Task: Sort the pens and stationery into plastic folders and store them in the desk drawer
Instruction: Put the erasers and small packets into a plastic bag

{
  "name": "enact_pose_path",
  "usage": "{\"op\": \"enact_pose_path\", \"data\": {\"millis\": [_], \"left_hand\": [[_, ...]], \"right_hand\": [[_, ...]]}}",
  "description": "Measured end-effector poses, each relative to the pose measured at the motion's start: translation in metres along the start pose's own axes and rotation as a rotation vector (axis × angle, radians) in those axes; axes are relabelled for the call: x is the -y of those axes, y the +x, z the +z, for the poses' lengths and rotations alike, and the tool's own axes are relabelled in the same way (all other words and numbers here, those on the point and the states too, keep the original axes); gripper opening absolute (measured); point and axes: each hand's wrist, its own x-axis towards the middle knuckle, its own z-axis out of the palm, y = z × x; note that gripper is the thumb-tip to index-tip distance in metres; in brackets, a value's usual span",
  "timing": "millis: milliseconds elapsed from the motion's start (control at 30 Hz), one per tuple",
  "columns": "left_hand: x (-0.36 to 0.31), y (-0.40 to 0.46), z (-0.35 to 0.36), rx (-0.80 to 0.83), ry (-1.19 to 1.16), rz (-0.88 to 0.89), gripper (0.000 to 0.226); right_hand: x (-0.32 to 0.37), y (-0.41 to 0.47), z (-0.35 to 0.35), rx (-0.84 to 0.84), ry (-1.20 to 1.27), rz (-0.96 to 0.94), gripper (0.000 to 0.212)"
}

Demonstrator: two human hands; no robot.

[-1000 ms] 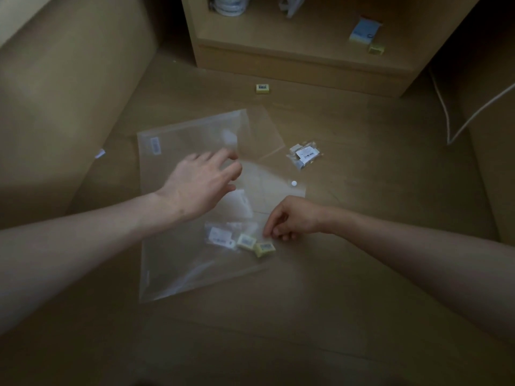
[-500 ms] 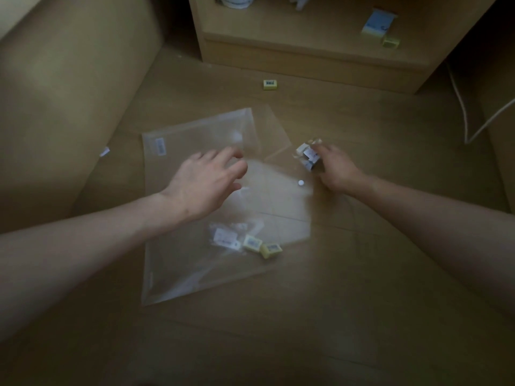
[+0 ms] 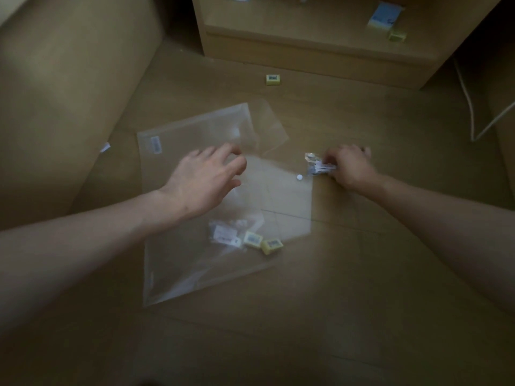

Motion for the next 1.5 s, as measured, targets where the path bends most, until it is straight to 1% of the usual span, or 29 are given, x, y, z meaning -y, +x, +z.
{"op": "enact_pose_path", "data": {"millis": [67,100,167,233,300,433,533,633,700,767,800,933,1000,1067,1100,1200,1233,1267,1400,1500], "left_hand": [[0.001,0.000,-0.001,-0.002,0.003,0.007,0.023],[0.001,-0.001,-0.001,-0.002,0.001,0.010,0.023],[0.000,-0.001,-0.003,0.005,-0.003,0.009,0.023],[-0.001,-0.001,-0.004,0.009,-0.006,0.002,0.023],[-0.002,-0.001,-0.005,0.006,-0.013,-0.005,0.023],[-0.002,-0.002,-0.007,0.008,-0.012,0.000,0.022],[-0.003,-0.004,-0.010,0.018,-0.014,-0.005,0.022],[-0.003,-0.005,-0.011,0.011,-0.021,-0.004,0.023],[-0.002,-0.006,-0.012,0.011,-0.017,-0.008,0.023],[-0.001,-0.007,-0.011,0.011,-0.014,-0.006,0.023],[0.000,-0.007,-0.011,0.006,-0.014,-0.003,0.023],[0.001,-0.009,-0.011,-0.006,-0.015,0.009,0.020],[0.002,-0.010,-0.012,-0.006,-0.017,0.015,0.020],[0.002,-0.009,-0.012,0.000,-0.016,0.016,0.020],[0.001,-0.009,-0.012,0.002,-0.014,0.015,0.020],[0.001,-0.009,-0.012,0.018,-0.008,0.001,0.022],[0.002,-0.009,-0.012,0.023,-0.007,-0.004,0.023],[0.002,-0.009,-0.013,0.024,-0.007,-0.007,0.023],[0.005,-0.008,-0.014,0.005,-0.013,-0.002,0.022],[0.009,-0.006,-0.019,0.002,-0.033,0.000,0.021]], "right_hand": [[-0.002,-0.005,-0.001,0.021,0.058,0.055,0.022],[-0.002,-0.008,-0.001,0.004,0.104,0.087,0.023],[-0.001,-0.013,-0.003,-0.102,0.227,0.142,0.024],[0.003,-0.019,-0.005,-0.215,0.371,0.127,0.023],[0.014,-0.025,-0.006,-0.235,0.475,0.040,0.022],[0.049,-0.040,0.002,-0.123,0.581,-0.174,0.020],[0.074,-0.054,0.011,0.019,0.580,-0.314,0.017],[0.091,-0.066,0.013,0.153,0.565,-0.365,0.012],[0.096,-0.070,0.014,0.219,0.564,-0.356,0.012],[0.099,-0.072,0.014,0.246,0.565,-0.339,0.013],[0.100,-0.072,0.015,0.232,0.570,-0.324,0.014],[0.092,-0.065,0.021,0.084,0.578,-0.206,0.013],[0.085,-0.061,0.024,0.084,0.541,-0.130,0.015],[0.082,-0.060,0.026,0.128,0.526,-0.069,0.020],[0.083,-0.060,0.025,0.159,0.566,-0.050,0.021],[0.090,-0.065,0.018,0.363,0.877,-0.029,0.027],[0.093,-0.066,0.016,0.409,0.934,-0.037,0.029],[0.095,-0.066,0.014,0.414,0.940,-0.045,0.031],[0.096,-0.061,0.009,0.311,0.964,-0.002,0.031],[0.087,-0.052,-0.003,0.226,0.884,0.043,0.028]]}}
